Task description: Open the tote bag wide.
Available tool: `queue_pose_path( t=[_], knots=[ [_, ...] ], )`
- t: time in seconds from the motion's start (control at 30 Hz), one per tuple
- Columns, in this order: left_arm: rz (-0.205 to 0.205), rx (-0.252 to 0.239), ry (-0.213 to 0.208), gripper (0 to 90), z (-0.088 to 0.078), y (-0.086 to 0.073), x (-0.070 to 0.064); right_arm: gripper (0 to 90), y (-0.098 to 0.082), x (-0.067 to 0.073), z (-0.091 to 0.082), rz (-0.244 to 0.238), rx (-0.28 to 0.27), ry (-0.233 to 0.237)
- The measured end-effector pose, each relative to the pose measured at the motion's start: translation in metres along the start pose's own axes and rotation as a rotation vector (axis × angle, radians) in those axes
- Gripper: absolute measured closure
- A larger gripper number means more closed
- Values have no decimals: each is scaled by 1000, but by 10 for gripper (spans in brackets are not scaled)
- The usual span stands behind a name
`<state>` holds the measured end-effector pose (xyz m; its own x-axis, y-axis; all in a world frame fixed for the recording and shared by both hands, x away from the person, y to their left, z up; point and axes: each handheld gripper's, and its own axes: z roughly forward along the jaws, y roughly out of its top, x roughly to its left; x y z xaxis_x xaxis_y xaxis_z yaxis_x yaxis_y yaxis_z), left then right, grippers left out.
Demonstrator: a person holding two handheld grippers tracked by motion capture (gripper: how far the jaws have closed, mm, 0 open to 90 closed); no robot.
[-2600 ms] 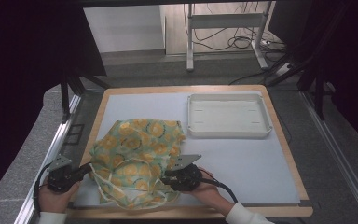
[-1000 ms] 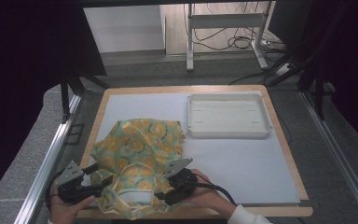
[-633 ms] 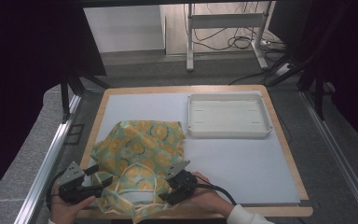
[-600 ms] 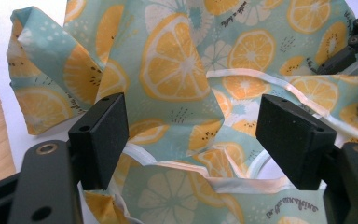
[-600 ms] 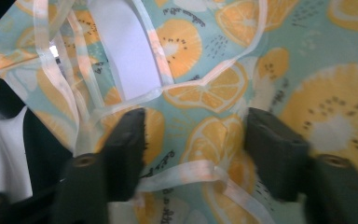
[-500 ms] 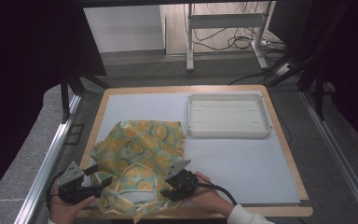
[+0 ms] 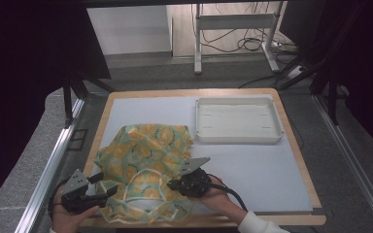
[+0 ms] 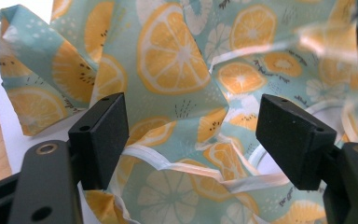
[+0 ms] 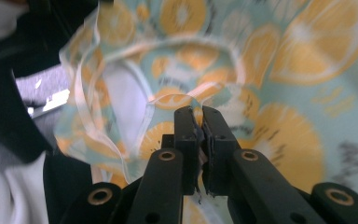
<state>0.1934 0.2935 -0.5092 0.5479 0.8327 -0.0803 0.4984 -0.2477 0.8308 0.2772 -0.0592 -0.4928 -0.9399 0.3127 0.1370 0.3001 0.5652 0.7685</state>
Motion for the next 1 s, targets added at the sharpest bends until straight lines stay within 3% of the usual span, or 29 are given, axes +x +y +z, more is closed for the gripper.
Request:
queue_pose_path(
  t=[0.1,0.37,0.6,0.77,1.0],
  knots=[
    [23,6,0,254,-2,-3,-3,847,9,-3,-7,-7,-39,-17],
    [35,-11,-35,246,-11,-8,-9,852,37,-21,-22,23,-135,-46],
    [50,-4,-53,234,-11,-9,-13,853,45,-37,-29,59,-187,-89],
    [95,43,-67,207,-3,-10,-18,853,45,-43,-27,79,-191,-91],
    [83,143,-64,180,17,-15,-19,853,44,-43,-26,86,-187,-90]
  ],
)
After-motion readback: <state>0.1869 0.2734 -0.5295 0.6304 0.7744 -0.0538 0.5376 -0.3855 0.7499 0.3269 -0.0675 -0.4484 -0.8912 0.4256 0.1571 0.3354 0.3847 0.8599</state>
